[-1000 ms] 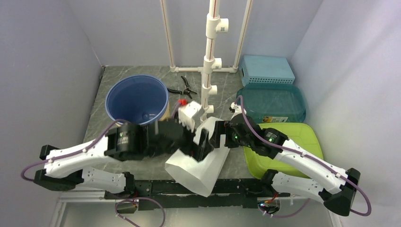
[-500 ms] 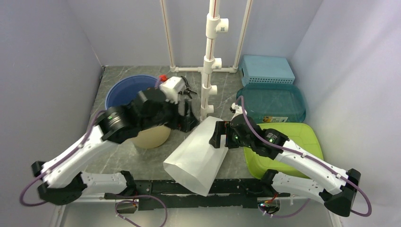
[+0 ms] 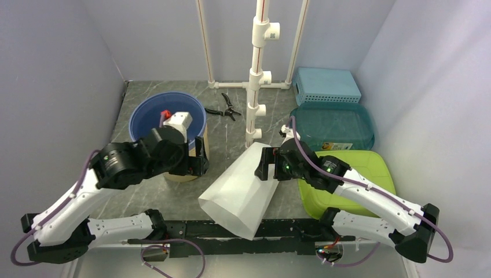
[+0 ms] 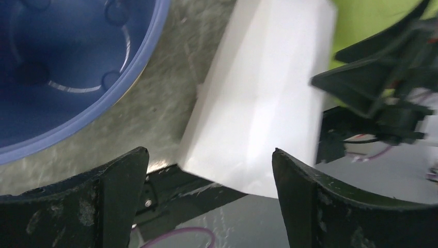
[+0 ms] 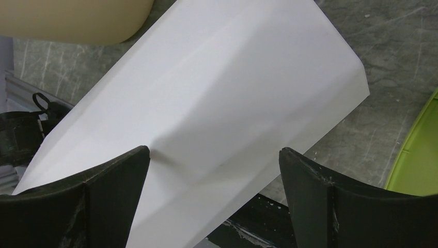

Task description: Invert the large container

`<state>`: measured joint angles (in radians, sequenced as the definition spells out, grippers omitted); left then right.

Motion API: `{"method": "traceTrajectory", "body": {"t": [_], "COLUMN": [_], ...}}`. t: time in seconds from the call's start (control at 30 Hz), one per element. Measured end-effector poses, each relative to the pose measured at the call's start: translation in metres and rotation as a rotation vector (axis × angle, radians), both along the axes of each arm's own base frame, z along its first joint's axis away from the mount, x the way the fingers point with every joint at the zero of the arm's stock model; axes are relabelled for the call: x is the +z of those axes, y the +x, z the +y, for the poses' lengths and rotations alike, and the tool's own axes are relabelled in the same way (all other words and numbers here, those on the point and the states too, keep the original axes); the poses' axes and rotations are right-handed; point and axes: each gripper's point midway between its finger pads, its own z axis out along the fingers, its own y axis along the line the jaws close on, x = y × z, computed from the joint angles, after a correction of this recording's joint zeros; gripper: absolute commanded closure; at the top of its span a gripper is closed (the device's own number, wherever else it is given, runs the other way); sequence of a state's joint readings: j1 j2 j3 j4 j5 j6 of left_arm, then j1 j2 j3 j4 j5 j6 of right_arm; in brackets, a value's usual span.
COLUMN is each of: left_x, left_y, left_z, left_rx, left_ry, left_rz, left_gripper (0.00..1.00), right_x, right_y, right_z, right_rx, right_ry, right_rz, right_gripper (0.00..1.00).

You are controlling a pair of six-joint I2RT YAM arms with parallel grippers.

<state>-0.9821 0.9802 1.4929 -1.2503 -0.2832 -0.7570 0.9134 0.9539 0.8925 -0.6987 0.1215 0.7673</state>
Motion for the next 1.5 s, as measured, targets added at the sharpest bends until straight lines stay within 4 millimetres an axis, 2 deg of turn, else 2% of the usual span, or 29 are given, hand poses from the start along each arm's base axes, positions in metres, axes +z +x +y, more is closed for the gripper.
{"method": "traceTrajectory", "body": {"t": [0.13,0.2,0.37,0.5,0.73,0.8,1.03,1.17,1.37,1.5], "left_x": [-0.037,-0.048,-0.052,-0.057,-0.07,-0.072,-0.083,-0.083,-0.082,-0.092], "left_y": [-0.004,-0.004,0.005,0.027,0.083,0.098,0.142,0.138,0.114,0.101], "left_z": [0.016,0.027,0.042,0.047,0.055,0.048,0.0,-0.005,0.004,0.01], "left_rx": [0.055,0.088,0.14,0.166,0.182,0.142,-0.047,-0.072,-0.083,-0.078], "left_ry": [0.132,0.19,0.265,0.314,0.291,0.273,0.224,0.185,0.154,0.147], "left_rz": [0.087,0.1,0.063,0.062,0.095,0.087,0.095,0.071,0.052,0.066], "left_gripper": [0.06,0.06,0.05,0.05,0.05,0.05,0.05,0.05,0.05,0.05], "right_x": [0.0,0.0,0.001,0.002,0.002,0.002,-0.001,0.0,-0.001,-0.001], "right_y": [0.002,0.002,0.003,0.002,0.0,0.0,-0.002,-0.001,-0.001,-0.001], "right_z": [0.001,0.002,0.002,0.0,-0.005,-0.007,-0.011,-0.012,-0.011,-0.011], "right_rx": [-0.002,-0.002,-0.006,-0.008,-0.015,-0.019,-0.027,-0.033,-0.032,-0.032], "right_ry": [-0.007,-0.01,-0.009,-0.006,-0.015,-0.02,-0.038,-0.035,-0.037,-0.038], "right_rz": [0.002,0.004,0.001,0.0,-0.001,-0.002,0.006,0.006,0.007,0.008], "right_gripper": [0.0,0.0,0.0,0.0,0.0,0.0,0.0,0.0,0.0,0.0]}}
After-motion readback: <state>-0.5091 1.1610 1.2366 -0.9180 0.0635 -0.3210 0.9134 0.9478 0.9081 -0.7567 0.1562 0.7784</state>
